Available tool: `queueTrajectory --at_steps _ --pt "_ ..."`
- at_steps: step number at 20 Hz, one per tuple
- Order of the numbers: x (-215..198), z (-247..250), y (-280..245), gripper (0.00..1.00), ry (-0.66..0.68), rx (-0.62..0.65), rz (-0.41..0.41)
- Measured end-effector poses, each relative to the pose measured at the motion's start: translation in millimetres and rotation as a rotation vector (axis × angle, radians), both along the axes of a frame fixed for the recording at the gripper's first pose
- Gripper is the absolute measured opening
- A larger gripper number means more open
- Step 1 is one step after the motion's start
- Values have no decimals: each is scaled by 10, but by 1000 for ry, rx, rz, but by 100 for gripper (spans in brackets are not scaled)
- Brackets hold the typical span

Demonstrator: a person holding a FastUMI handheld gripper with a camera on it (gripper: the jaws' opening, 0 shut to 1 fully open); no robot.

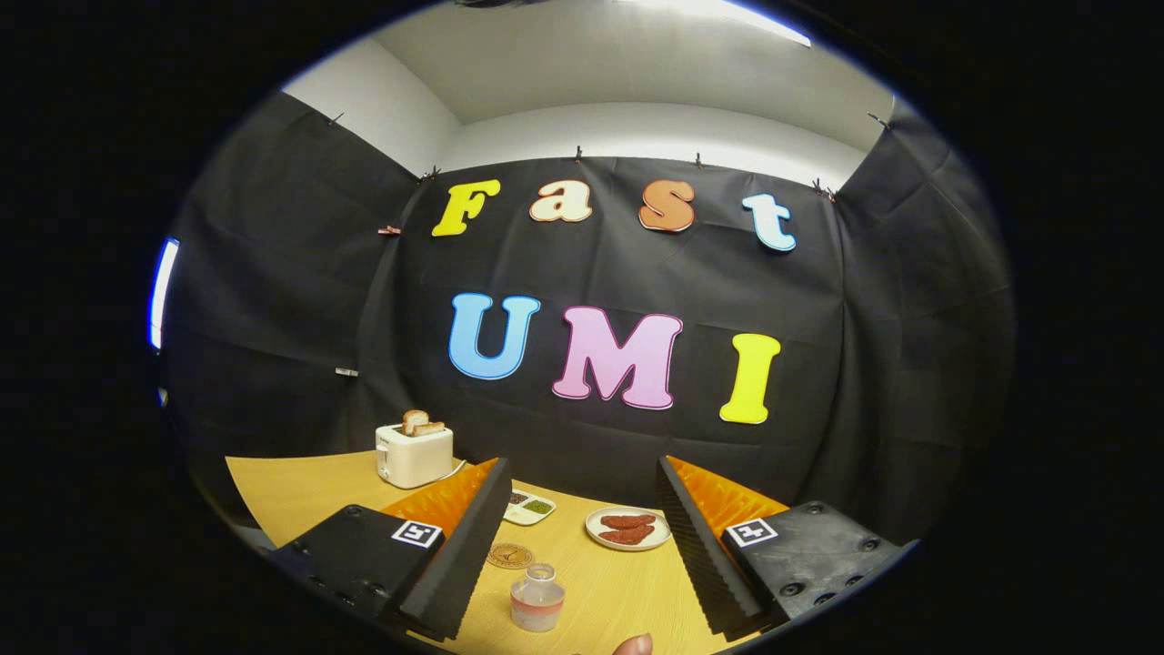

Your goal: Take the bottle from table, then pour the juice into the cup, finally place the bottle on the coaster

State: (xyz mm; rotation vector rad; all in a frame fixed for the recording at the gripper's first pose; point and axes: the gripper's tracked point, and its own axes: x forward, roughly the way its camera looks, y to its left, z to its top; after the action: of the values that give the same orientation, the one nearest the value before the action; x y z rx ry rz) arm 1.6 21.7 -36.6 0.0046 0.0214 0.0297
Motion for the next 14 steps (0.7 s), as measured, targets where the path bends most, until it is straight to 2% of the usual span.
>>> queueTrajectory --at_steps 14 --pt "58 -1370 286 97 59 57 33"
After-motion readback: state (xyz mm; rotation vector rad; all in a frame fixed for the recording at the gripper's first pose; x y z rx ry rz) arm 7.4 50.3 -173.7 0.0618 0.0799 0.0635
